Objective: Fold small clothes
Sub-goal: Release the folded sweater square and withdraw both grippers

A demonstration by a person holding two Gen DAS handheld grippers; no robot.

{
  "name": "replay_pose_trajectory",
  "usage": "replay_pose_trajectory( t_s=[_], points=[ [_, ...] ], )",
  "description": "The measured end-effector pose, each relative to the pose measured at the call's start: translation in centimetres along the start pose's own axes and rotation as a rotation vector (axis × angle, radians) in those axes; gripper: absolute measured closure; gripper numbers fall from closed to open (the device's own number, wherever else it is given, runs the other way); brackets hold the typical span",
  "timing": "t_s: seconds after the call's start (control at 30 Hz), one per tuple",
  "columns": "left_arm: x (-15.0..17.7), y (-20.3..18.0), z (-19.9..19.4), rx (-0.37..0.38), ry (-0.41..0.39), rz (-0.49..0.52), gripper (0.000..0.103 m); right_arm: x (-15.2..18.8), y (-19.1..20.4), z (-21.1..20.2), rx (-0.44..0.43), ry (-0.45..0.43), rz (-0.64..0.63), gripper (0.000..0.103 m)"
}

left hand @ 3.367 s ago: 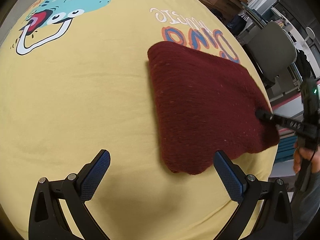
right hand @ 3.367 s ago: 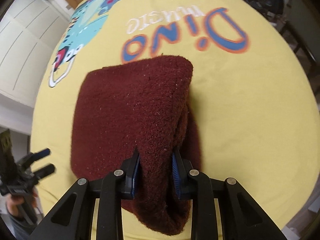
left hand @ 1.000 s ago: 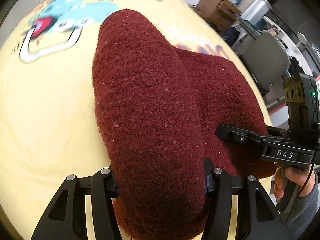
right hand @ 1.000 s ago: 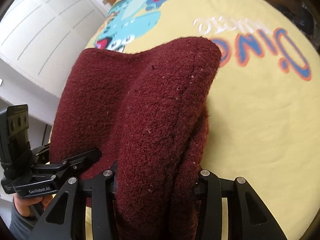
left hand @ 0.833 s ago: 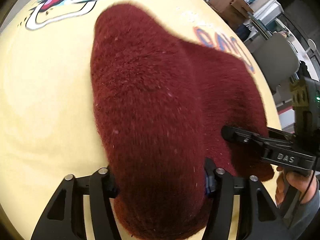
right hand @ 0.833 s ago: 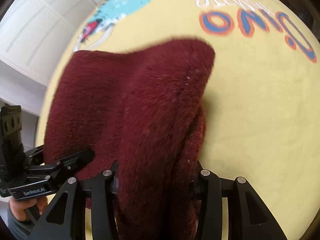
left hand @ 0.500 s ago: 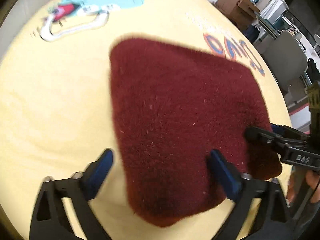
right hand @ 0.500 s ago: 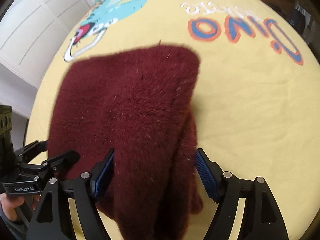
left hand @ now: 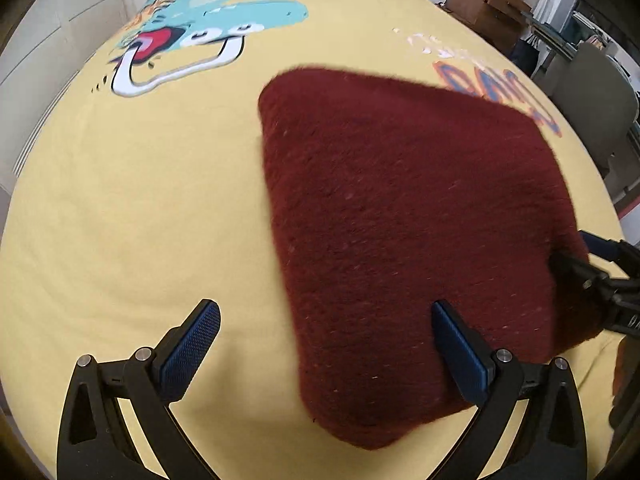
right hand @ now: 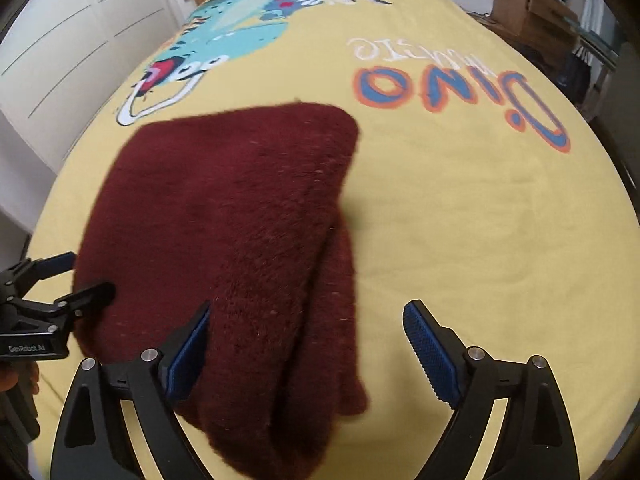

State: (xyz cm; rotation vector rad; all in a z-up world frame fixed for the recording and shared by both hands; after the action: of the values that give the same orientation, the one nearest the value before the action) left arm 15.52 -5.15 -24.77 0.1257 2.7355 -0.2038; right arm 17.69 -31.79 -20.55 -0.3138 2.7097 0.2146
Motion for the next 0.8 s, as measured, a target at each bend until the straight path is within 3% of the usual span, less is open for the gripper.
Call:
replay_pose_trajectory(
  t_s=[0.07,0.37,0.6,0.8],
  points=[
    [0.1,0.3,0.4,0.007,-0.017,-0.001,0.000,0.6,-0.9,0.5,0.010,0.001,0.003,0.002],
    [0.2,0.4,-0.6,0.025,-0.065,-0.021,0.001,1.3,-1.7,0.2,0.002,-0.032,0.005,0.002],
    [-0.2,0.8,-5.8,0.040,-0.121,-0.081,0.001,1.9,-0.8,-3.9,0.040,-0.074,-0.045,0.001],
    [0.6,1.8,-11.6,-0.042,-0.190,-0.108,0.001,3.4,-1.0,-9.9,0.090,-0.118,-0.056,0.001]
  ],
)
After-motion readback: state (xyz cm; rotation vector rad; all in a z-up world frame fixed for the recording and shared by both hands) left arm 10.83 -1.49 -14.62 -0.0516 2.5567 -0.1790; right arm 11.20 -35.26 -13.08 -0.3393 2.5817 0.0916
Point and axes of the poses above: each gripper's, at about its wrist camera, not at the fingertips, and z roughly the way its jaws point, y to its left, x to its underside, the point moved 8 cm from there along z, roughly the way its jaws point, and after that the axes turned 4 degrees about -z, right-handed, at the moved point
